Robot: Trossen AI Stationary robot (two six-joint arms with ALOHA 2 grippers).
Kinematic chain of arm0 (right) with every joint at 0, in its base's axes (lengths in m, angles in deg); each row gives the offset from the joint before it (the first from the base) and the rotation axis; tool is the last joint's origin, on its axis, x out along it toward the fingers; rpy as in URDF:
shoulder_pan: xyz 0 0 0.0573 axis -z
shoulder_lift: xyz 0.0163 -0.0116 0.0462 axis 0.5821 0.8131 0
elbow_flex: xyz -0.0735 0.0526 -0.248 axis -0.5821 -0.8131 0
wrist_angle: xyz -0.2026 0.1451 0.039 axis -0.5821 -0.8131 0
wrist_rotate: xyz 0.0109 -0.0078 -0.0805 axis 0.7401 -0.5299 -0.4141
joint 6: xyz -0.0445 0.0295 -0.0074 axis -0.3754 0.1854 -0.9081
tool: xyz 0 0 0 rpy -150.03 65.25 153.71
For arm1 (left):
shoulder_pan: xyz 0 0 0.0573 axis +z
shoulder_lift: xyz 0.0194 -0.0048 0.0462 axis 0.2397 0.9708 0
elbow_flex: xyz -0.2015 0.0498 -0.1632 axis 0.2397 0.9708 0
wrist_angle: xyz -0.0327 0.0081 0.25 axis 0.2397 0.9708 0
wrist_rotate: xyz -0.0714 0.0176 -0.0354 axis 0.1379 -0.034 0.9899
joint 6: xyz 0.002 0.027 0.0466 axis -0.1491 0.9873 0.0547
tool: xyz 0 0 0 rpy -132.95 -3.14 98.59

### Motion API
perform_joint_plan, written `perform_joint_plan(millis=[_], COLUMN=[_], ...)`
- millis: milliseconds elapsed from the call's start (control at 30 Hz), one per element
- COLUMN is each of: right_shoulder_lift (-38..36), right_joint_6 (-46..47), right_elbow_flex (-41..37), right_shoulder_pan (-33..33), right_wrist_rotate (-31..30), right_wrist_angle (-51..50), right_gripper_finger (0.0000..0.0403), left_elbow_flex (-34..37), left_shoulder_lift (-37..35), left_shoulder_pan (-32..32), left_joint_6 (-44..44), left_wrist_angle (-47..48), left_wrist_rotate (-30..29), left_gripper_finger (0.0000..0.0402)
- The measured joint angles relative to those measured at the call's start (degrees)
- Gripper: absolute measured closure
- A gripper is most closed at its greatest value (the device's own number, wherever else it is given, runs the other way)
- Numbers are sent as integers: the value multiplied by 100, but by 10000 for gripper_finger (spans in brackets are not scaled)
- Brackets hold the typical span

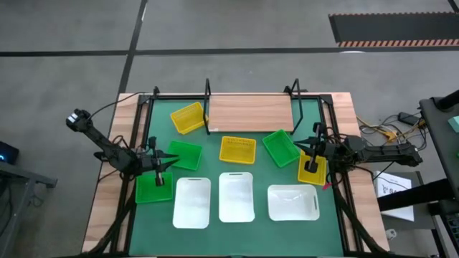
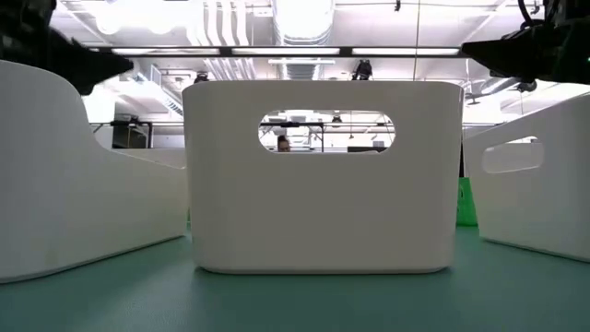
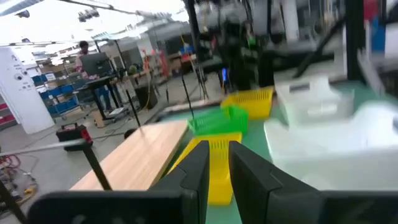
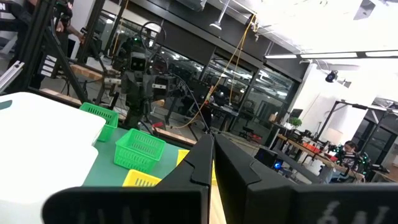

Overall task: Stack baskets on shelf by color
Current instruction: Put the bottom left yellow bin on the shelf

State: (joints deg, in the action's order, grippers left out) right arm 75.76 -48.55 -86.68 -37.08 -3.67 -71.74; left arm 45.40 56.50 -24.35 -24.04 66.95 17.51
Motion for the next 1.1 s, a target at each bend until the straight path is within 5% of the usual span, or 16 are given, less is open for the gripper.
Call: perform_joint_plan(millis=[267,400,667,800,967,1100], right_shoulder_lift=[0,0,611,1166,2057,2885], right_joint_6=[115,1649,2629,2749,2735,2531], right_elbow_flex=[0,0,57,437,1034,1601], right_shoulder_pan=[0,0,82,76,74,76], right_wrist_rotate=[4,31,-939,-711,-428,-443], right_wrist_angle=[4,50,2014,2020,2007,1985], right_gripper_finger=[394,394,394,394,394,394], left_elbow_flex=[0,0,-62,-188,-26,-77], left_shoulder_lift=[0,0,2,116,622,1246], left_shoulder_pan=[0,-1,0,-6,-2,-2], left_joint_6=[72,234,471,1157,845,1292], left_wrist_angle=[-1978,-2626,-3465,-3405,-3513,-4737], left_wrist_rotate=[4,72,1506,2695,3119,3268], left_gripper_finger=[357,357,357,357,357,357])
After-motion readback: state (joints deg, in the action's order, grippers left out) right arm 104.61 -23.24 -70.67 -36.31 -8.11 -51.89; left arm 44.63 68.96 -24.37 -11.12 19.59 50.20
